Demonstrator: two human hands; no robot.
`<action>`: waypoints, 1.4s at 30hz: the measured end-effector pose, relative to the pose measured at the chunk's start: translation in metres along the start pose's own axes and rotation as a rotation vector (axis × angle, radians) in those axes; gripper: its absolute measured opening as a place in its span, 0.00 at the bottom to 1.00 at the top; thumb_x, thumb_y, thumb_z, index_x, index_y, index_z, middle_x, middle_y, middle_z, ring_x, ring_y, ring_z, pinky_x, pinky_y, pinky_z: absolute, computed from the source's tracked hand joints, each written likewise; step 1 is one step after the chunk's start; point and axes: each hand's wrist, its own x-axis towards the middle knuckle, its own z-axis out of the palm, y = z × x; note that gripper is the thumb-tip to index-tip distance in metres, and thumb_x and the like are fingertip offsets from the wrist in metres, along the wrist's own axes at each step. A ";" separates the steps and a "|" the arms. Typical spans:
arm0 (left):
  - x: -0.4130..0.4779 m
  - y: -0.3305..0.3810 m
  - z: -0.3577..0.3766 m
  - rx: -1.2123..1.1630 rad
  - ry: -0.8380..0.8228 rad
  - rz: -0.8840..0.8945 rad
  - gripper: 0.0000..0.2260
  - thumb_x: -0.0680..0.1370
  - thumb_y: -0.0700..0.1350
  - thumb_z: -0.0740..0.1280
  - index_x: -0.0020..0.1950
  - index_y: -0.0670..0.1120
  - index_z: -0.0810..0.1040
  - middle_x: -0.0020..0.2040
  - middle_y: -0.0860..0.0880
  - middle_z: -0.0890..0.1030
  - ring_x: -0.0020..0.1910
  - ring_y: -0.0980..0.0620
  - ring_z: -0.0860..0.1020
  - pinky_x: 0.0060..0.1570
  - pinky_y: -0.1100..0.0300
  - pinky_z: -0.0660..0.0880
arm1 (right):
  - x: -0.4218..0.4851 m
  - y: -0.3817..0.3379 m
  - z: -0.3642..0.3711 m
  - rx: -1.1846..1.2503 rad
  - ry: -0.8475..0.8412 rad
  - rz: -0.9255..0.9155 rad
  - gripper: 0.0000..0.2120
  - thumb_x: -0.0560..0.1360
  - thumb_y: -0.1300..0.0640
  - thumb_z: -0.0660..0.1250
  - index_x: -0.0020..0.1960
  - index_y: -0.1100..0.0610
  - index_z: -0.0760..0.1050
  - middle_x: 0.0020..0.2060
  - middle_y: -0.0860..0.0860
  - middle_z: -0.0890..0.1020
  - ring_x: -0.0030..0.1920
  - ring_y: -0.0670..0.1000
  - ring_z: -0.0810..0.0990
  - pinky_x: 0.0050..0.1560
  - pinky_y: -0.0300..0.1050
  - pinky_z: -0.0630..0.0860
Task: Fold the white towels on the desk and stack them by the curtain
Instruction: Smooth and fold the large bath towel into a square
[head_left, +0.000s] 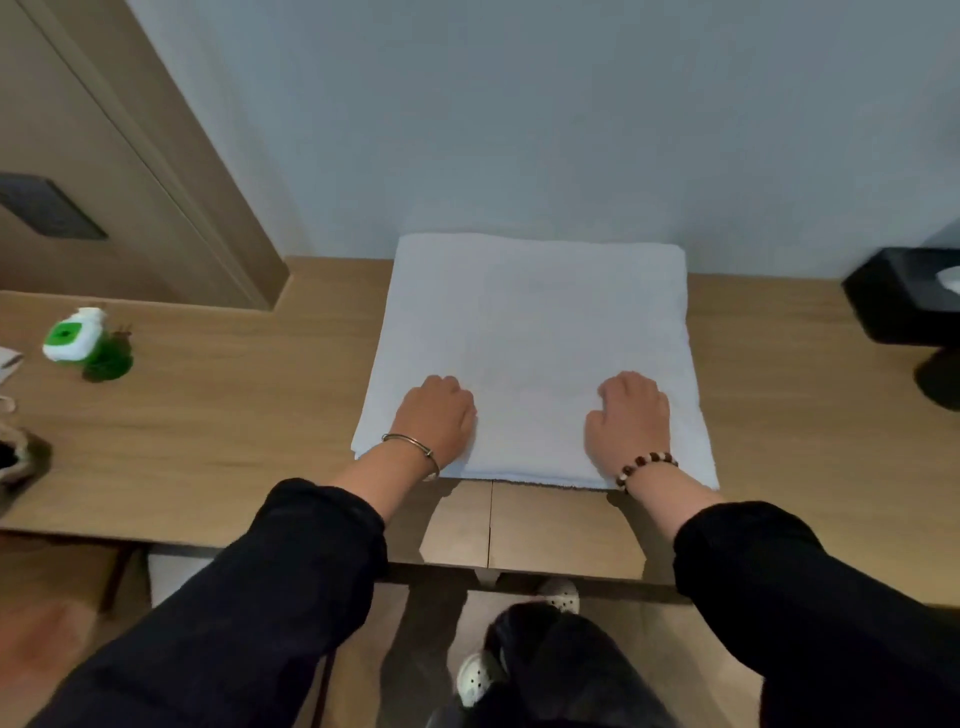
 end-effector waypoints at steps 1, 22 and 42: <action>0.016 0.001 -0.004 0.015 0.035 0.012 0.14 0.81 0.45 0.53 0.62 0.45 0.74 0.61 0.45 0.72 0.61 0.45 0.70 0.54 0.53 0.68 | 0.012 -0.007 -0.002 0.002 0.024 -0.025 0.20 0.75 0.56 0.57 0.66 0.58 0.69 0.67 0.57 0.69 0.68 0.56 0.64 0.68 0.49 0.57; 0.134 0.036 0.034 0.015 0.070 -0.074 0.26 0.81 0.52 0.46 0.78 0.54 0.41 0.78 0.48 0.37 0.75 0.47 0.34 0.71 0.43 0.35 | 0.125 -0.010 0.015 -0.161 -0.096 -0.213 0.29 0.80 0.48 0.49 0.78 0.50 0.45 0.78 0.52 0.43 0.77 0.54 0.40 0.73 0.57 0.38; 0.141 -0.033 0.045 0.010 0.057 -0.439 0.27 0.76 0.60 0.36 0.71 0.56 0.27 0.76 0.52 0.31 0.75 0.49 0.32 0.72 0.42 0.40 | 0.178 0.074 0.017 -0.015 -0.004 0.358 0.30 0.80 0.44 0.48 0.78 0.55 0.47 0.76 0.59 0.55 0.76 0.58 0.52 0.73 0.58 0.49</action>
